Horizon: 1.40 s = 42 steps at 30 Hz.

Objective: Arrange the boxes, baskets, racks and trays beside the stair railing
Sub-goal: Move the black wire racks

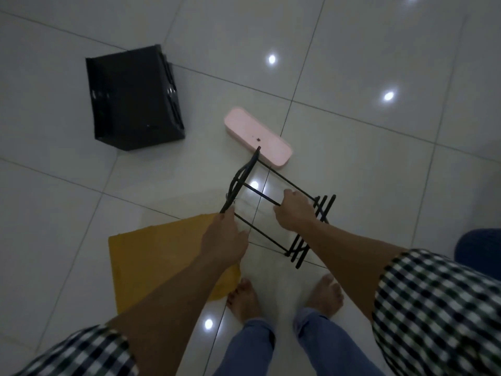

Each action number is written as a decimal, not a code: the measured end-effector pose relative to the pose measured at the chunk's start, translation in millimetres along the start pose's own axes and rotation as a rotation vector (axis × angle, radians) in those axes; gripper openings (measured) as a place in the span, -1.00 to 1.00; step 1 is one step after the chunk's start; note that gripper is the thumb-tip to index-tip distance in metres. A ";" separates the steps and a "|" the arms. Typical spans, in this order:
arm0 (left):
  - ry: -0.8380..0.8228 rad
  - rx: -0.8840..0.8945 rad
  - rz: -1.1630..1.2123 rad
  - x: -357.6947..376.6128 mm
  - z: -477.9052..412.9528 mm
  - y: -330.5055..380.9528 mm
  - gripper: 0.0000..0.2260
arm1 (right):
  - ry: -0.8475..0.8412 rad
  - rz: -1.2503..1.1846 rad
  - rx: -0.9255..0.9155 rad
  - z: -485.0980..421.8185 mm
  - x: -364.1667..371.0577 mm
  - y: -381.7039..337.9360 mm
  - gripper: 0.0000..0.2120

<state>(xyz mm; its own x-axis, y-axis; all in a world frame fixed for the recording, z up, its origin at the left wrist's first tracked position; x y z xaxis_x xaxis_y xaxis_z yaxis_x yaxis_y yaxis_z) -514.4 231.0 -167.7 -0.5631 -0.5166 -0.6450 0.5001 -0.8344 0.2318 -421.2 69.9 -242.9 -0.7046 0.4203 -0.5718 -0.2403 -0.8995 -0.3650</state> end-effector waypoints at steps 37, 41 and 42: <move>-0.176 0.146 0.374 88.0 247.6 253.0 -0.88 | 0.581 -0.849 0.360 419.3 -39.5 212.8 -0.71; -0.200 0.160 0.338 145.9 303.8 264.9 -0.88 | 0.618 -0.723 0.598 492.8 6.1 278.1 -0.70; -0.209 0.164 0.336 162.4 319.3 267.6 -0.87 | 0.619 -0.694 0.671 511.2 19.1 295.4 -0.71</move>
<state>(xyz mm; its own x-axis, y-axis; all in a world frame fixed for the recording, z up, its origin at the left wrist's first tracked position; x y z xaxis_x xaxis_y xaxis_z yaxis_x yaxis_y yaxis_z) -682.1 -137.5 22.0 -0.5161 -0.7788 -0.3565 0.5769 -0.6237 0.5274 -846.9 -249.0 14.0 0.1237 0.6704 -0.7316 -0.8874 -0.2551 -0.3839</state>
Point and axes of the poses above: each hand's wrist, its own z-axis away from the middle knuckle, its own x-axis out of the palm, y = z × x, the point moved 10 cm from there along -z, towards the middle knuckle, and after that the axes turned 13 degrees about -z, right-handed, at the moved point
